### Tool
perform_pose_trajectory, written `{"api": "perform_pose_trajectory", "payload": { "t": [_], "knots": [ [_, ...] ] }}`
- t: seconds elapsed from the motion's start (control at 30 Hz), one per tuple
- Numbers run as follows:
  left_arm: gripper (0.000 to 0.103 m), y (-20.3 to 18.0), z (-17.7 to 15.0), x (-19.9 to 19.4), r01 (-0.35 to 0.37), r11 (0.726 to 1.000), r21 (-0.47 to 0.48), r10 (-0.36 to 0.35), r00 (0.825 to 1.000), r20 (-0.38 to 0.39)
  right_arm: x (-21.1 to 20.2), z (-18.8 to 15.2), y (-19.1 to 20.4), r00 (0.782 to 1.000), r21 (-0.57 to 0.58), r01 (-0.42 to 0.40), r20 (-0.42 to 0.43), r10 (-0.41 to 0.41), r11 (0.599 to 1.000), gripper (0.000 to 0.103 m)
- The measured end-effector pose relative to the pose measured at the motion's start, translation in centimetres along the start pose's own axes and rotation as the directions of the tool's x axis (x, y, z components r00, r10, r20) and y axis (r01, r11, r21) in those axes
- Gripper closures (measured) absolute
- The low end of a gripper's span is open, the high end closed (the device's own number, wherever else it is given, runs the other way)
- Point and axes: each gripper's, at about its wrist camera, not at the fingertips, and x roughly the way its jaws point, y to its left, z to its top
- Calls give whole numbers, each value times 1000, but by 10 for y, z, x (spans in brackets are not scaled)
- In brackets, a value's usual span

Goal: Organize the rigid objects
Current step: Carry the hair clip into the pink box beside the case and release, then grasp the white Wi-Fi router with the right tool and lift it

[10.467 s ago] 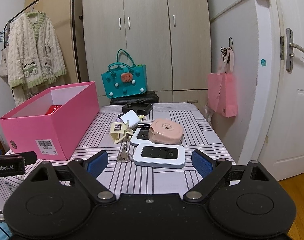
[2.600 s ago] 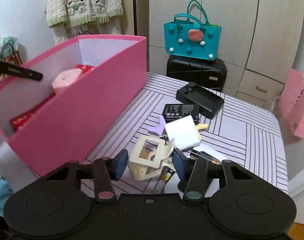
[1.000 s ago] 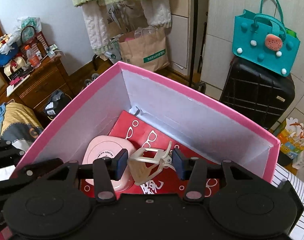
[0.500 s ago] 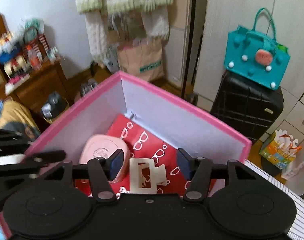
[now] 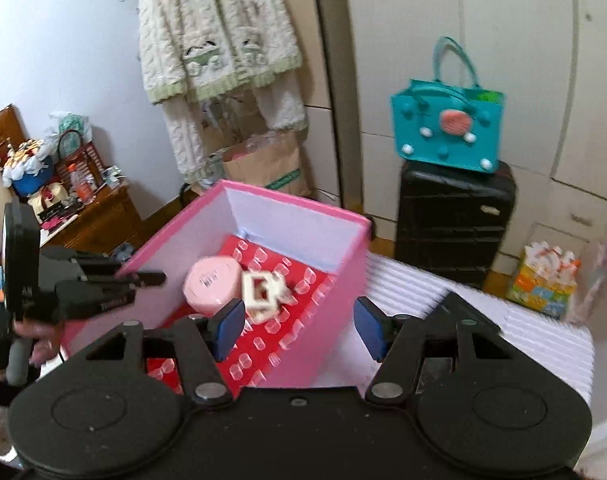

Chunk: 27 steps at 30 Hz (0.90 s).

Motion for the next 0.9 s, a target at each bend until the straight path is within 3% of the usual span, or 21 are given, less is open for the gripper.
{"api": "perform_pose_trajectory", "payload": {
  "t": [0.3,0.5,0.63,0.77,0.9],
  "knots": [
    [97,-5,0,0,-7,1000,5,7,1000,2,-39,-69,-45,991,138,133,-52,-127,981,35],
    [97,-7,0,-1,-21,999,25,22,1000,0,-42,-122,-62,984,181,153,-122,-132,972,35],
    [97,-7,-1,-1,-22,1000,21,22,1000,-2,-33,-146,-61,972,109,158,-193,-135,981,35],
    [97,-7,-1,-2,-22,1000,21,22,1000,-3,-21,-162,-55,956,-43,134,-256,-141,990,33],
    [97,-5,0,-1,-8,999,31,8,1000,-9,-13,-168,-48,947,-185,155,-250,-199,970,32]
  ]
}}
